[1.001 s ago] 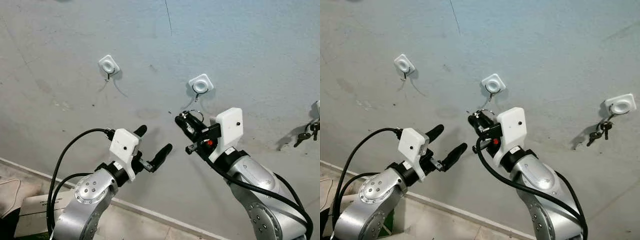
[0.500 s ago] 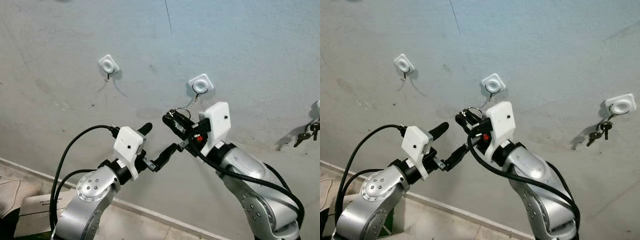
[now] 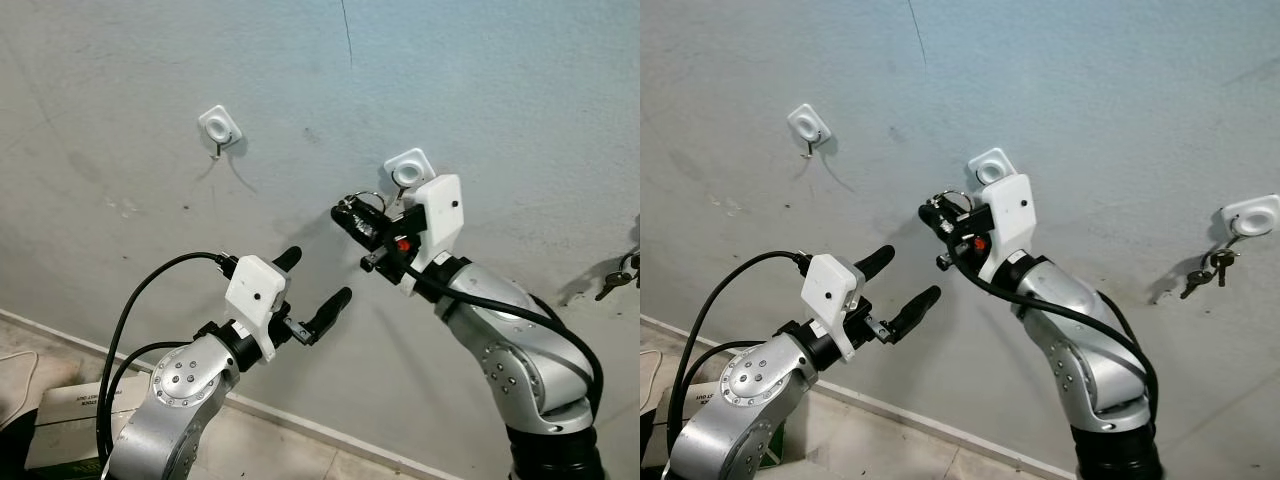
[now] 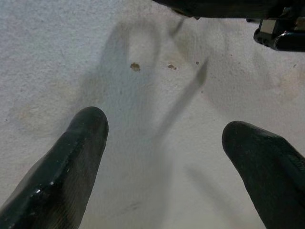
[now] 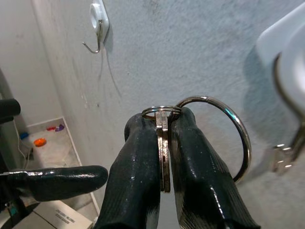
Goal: Hang keys on a hook
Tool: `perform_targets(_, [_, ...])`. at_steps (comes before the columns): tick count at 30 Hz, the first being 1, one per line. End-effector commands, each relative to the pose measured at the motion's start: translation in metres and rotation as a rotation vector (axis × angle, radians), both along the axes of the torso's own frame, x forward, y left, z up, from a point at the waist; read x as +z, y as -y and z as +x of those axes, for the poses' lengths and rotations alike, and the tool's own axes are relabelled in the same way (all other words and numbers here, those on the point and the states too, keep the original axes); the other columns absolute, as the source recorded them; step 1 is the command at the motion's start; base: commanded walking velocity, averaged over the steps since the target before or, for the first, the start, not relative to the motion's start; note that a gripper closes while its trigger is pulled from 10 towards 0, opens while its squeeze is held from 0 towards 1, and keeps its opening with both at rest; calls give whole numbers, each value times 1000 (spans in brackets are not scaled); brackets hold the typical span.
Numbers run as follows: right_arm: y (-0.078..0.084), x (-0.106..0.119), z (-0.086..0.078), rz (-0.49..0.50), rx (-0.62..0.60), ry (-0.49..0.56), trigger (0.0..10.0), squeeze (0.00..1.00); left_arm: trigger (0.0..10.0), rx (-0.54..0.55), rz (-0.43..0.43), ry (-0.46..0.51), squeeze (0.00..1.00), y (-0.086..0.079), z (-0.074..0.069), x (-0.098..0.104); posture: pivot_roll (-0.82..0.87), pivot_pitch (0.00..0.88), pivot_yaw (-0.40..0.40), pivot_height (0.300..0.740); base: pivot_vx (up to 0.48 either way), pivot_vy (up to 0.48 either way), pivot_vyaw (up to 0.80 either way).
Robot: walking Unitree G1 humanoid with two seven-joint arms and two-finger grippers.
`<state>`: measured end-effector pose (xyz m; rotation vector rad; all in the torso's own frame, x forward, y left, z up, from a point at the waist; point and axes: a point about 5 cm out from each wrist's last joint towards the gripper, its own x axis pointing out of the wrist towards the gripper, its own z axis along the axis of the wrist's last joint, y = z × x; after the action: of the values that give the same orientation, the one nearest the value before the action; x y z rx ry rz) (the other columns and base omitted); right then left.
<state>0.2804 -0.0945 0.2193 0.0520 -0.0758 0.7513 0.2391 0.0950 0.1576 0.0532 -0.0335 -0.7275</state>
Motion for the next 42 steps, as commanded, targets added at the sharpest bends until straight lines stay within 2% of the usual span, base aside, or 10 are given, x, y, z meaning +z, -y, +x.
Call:
perform_targets(1, [-1,12,-3,8,20,38,10000,0,10000,-10,7,10,0,1,-2,2,80,31,-18,740,0,0,0])
perform_targets(7, [2,16,-9,-10,43,52,10000,0,10000,-23,12,9,0,2,0,1,68,28,-7,740,0,0,0])
perform_targets(13, [-4,11,-27,-27,222,0,10000,0,10000,-25,14,8,0,2,0,1,72,23,-8,740,0,0,0])
perform_targets(17, [-4,11,-29,-40,226,11,10000,0,10000,-23,14,8,0,1,0,1,73,24,-7,740,0,0,0])
perform_targets(23, [5,9,-21,-56,167,16,10000,0,10000,-24,15,5,0,1,-1,0,72,26,-3,740,0,0,0])
perform_targets(32, [7,9,-11,-63,142,29,10000,0,10000,-27,19,5,0,1,0,0,76,29,-2,740,0,0,0])
perform_targets(42, [22,14,-2,-64,92,53,10000,0,10000,-21,16,-1,0,1,-1,-1,74,34,-1,740,0,0,0])
